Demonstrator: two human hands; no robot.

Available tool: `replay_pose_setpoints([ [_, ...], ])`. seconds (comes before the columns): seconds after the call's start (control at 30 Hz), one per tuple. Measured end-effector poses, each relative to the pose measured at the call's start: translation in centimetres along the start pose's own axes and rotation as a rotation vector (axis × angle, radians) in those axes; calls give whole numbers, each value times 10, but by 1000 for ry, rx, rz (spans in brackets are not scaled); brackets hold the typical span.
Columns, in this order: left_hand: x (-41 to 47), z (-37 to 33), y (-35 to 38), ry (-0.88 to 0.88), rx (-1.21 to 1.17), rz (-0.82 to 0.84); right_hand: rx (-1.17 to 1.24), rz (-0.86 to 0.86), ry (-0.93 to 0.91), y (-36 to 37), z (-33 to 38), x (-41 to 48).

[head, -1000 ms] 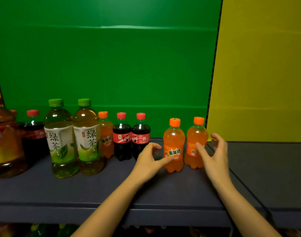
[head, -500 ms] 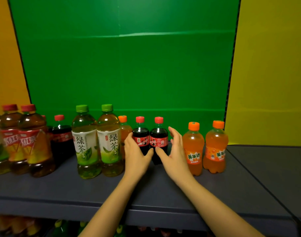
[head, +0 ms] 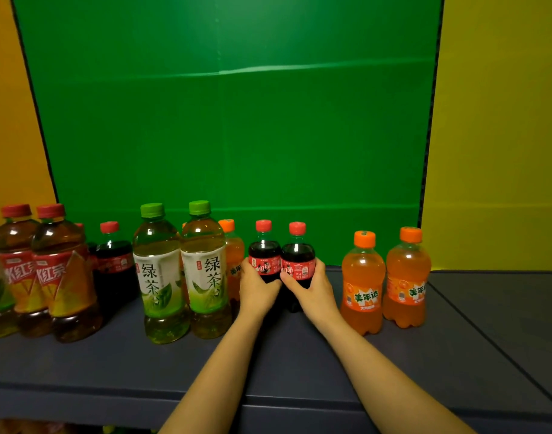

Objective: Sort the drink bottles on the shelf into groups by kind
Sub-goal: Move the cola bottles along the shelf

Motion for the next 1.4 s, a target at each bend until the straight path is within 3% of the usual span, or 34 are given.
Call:
replay_pose_setpoints([
  [0.23, 5, 4, 1, -32, -89, 59, -36, -55, -29, -7, -1, -4],
  [0.4, -11, -1, -5, -9, -133, 139, 29, -62, 50, -16, 4, -15],
  [0.57, -31, -6, -22, 12, -145, 125, 107, -2, 71, -20, 10, -31],
  [0.87, -88, -34, -95, 215, -175, 78, 193, 174, -56, -30, 55, -82],
  [1.13, -84, -38, -213, 288, -56, -77, 281, 320, -72, 41, 95, -117],
  [1.4, -33, 17, -304, 282, 88, -153, 302, 298, -92, 157, 107, -142],
])
Point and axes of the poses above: each hand's wrist, its own x-axis towards the middle knuckle, its own y-axis out of the palm, z = x × y, the point moved 5 cm from there along x, towards the middle knuckle, and after that the axes turned 9 degrees about -z, right-handed, at the moved point
